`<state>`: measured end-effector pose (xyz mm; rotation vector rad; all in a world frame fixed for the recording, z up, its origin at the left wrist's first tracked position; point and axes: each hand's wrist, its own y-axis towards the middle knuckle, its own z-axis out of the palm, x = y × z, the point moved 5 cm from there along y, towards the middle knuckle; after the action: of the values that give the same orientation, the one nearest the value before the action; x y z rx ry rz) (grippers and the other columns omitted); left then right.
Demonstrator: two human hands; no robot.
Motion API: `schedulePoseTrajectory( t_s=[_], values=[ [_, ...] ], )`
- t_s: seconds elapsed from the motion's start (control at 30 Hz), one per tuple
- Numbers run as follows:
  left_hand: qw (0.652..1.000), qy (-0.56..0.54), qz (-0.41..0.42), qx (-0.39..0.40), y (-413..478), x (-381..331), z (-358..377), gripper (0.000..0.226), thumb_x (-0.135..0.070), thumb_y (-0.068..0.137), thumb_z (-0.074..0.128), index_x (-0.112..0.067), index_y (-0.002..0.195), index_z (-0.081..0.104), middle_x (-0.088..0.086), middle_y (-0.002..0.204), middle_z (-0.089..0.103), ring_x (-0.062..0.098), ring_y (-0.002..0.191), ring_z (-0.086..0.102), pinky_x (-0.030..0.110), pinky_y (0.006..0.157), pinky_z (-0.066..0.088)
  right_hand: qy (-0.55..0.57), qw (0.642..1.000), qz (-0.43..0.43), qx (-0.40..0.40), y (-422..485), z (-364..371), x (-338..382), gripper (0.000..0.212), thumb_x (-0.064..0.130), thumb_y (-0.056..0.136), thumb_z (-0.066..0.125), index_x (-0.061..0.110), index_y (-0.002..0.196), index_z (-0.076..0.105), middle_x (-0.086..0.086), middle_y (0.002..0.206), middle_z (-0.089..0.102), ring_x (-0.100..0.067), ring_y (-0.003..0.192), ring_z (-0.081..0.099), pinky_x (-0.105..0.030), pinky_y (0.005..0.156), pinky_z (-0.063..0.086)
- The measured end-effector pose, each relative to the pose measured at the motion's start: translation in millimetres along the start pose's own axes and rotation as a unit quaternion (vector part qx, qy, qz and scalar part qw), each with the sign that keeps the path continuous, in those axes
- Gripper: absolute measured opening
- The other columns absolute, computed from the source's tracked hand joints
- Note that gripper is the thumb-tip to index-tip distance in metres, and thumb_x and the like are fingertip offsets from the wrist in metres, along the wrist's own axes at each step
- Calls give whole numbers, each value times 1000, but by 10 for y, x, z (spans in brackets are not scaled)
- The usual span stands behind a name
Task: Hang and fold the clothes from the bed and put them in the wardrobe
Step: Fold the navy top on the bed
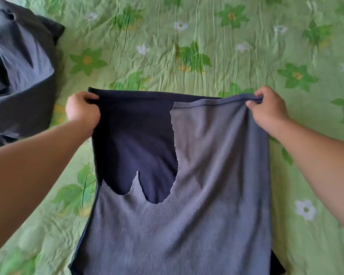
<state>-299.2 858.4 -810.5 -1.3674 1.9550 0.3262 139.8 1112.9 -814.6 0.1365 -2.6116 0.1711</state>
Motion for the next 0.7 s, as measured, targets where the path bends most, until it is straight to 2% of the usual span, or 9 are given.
schedulePoseTrajectory(
  t_s=[0.1,0.2,0.23,0.3,0.37,0.47,0.53,0.6,0.7],
  values=[
    [998,64,3,13,75,105,-58,47,4,80,45,-22,110,71,12,114,68,33,97,63,38,85,54,-43,999,-1,32,72,46,26,26,29,94,66,13,112,57,-18,113,65,-37,104,60,-34,78,38],
    [979,200,15,43,-8,114,28,41,-5,84,52,-22,118,69,16,130,53,38,117,50,43,99,45,-96,993,11,73,83,119,-48,34,37,94,64,13,115,56,-18,114,63,-37,103,60,-36,78,41],
    [971,233,47,27,-60,44,46,38,-11,85,55,-24,119,69,15,132,47,38,122,45,46,103,39,-95,992,18,87,80,140,-77,34,39,92,64,14,115,57,-15,111,63,-34,97,59,-35,76,41],
    [962,215,167,31,-212,-211,192,35,-18,88,58,-21,121,67,14,131,48,37,123,45,45,105,36,-37,994,40,98,71,150,-108,26,37,87,65,21,106,60,-3,96,63,-25,81,58,-32,65,38],
    [942,157,270,122,-458,-506,503,37,-22,92,61,-17,128,63,11,125,56,32,113,55,38,101,42,44,993,64,86,68,131,-116,19,35,79,64,22,93,61,4,82,61,-18,73,55,-30,59,37],
    [927,124,266,234,-762,-819,983,46,-31,93,66,-15,135,56,2,116,62,21,97,59,32,91,46,117,988,83,52,56,74,-148,14,25,77,61,20,89,65,1,86,64,-18,78,54,-26,60,38],
    [934,115,229,250,-830,-925,1192,45,-33,94,67,-13,133,57,0,112,63,20,101,58,29,85,42,109,990,78,51,33,67,-182,12,20,80,62,23,92,63,1,92,64,-19,83,56,-27,64,38],
    [939,108,209,252,-844,-982,1304,30,-26,94,66,-15,122,63,-3,100,64,20,99,60,27,79,40,90,992,74,49,11,60,-218,11,23,81,67,25,88,60,7,86,62,-16,77,56,-27,64,37],
    [933,144,225,241,-839,-1062,1350,13,-15,92,59,-21,100,67,-3,89,65,24,92,63,31,73,46,124,988,90,33,20,36,-275,20,24,77,74,23,75,54,11,74,58,-11,68,55,-27,60,41]
  ],
)
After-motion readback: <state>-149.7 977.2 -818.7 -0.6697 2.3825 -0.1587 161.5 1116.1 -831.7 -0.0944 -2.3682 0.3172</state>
